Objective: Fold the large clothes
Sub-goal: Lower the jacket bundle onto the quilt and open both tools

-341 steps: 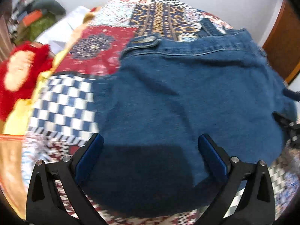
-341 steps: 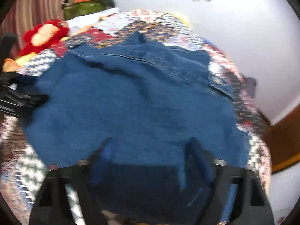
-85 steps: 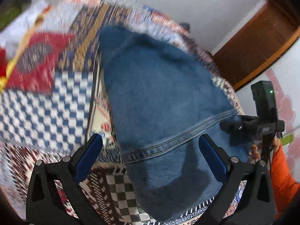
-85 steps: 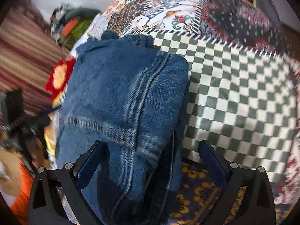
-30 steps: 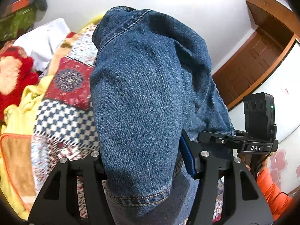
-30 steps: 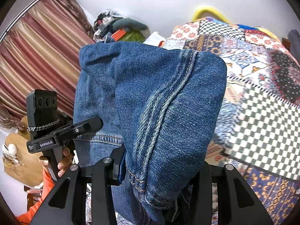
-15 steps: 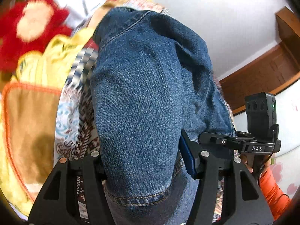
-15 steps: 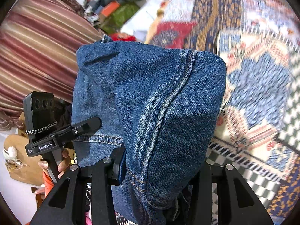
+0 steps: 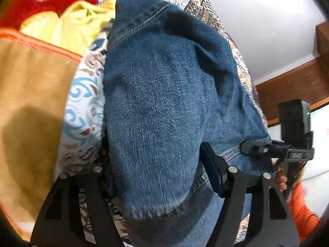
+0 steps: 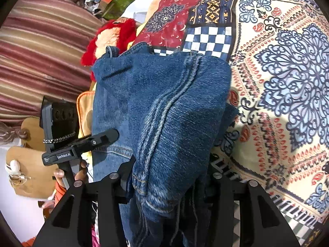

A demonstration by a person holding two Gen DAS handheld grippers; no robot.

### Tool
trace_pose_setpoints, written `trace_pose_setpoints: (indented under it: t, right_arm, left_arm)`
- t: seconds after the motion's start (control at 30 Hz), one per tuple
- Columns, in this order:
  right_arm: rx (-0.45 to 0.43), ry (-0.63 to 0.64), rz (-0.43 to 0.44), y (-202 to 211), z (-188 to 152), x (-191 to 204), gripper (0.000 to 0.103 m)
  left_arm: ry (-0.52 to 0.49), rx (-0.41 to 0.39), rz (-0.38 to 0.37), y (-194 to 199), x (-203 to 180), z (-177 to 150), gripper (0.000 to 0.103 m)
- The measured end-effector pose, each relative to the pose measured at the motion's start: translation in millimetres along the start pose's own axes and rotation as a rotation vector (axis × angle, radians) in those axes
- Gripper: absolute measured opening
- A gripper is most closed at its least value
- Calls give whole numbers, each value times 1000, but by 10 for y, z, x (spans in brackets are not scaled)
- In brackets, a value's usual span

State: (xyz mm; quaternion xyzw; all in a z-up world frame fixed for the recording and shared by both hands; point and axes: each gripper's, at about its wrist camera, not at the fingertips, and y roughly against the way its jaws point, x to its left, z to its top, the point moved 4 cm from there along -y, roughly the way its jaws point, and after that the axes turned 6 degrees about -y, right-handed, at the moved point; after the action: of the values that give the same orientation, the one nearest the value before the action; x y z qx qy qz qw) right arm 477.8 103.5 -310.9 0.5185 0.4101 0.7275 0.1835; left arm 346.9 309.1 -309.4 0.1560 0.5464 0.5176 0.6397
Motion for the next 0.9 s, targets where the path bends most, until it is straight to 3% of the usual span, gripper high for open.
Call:
trace_pose_setpoints:
  t: [0.2, 0.37, 0.5, 0.63, 0.77, 0.9]
  right_arm:
    - [-29, 67, -94, 276, -145, -3, 48]
    - [-130, 222, -287, 560, -346, 197, 48]
    - [-221, 305, -319, 722, -493, 445, 49]
    - [-321, 350, -319, 710, -683, 653, 50]
    - [-296, 320, -326, 409, -747, 662, 67]
    - [-289, 407, -420, 255, -838, 642, 67]
  left_arm:
    - [-99, -38, 168, 412, -171, -183, 70]
    - [-184, -94, 260, 637, -361, -267, 70]
    - [-246, -166, 292, 692, -590, -321, 71]
    - [-272, -212, 301, 623, -742, -422, 79]
    - [-286, -153, 357, 395, -775, -557, 79]
    - [-240, -141, 367, 352, -636, -775, 85]
